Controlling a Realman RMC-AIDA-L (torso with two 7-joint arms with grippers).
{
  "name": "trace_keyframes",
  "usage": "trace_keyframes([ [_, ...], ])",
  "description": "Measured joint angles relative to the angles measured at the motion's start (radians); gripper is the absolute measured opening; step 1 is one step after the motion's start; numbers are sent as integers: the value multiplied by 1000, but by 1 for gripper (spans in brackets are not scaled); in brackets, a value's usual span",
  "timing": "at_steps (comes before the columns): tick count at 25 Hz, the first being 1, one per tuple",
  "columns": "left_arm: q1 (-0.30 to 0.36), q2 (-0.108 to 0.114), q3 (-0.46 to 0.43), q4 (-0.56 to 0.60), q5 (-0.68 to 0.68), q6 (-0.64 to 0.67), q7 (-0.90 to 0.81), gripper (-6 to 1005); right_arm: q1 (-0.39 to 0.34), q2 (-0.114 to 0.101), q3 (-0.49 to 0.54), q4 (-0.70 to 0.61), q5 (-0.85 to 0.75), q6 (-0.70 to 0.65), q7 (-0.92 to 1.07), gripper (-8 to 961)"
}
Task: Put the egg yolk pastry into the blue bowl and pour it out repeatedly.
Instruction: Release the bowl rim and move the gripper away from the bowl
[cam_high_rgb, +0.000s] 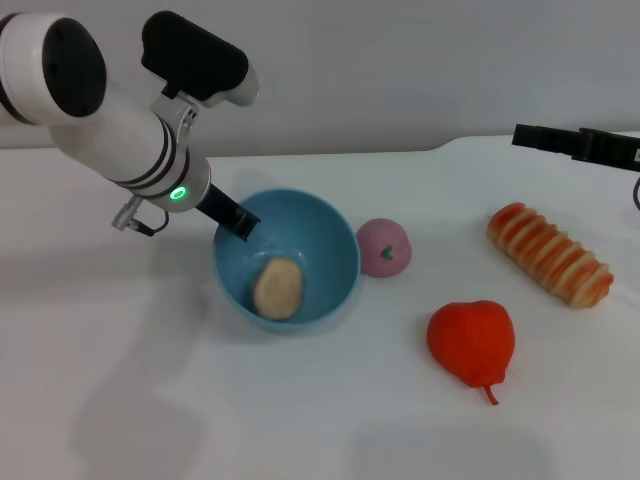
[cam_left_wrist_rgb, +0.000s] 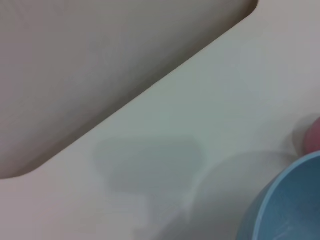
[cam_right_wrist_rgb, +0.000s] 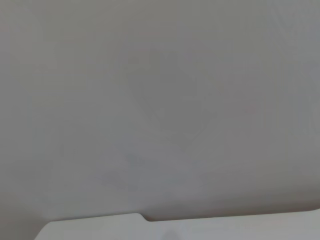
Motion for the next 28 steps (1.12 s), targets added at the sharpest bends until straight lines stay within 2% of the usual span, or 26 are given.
trace_keyframes([
  [7, 0, 0, 87, 0, 0, 15, -60, -1, -6, 0, 0, 0, 0, 0, 0, 521],
  [15, 3, 2, 89, -10, 0, 38, -91, 0, -11, 1, 0, 0, 0, 0, 0, 521],
  [28, 8, 1, 90, -25, 4, 72, -115, 301, -14, 0, 1, 5, 0, 4, -29, 521],
])
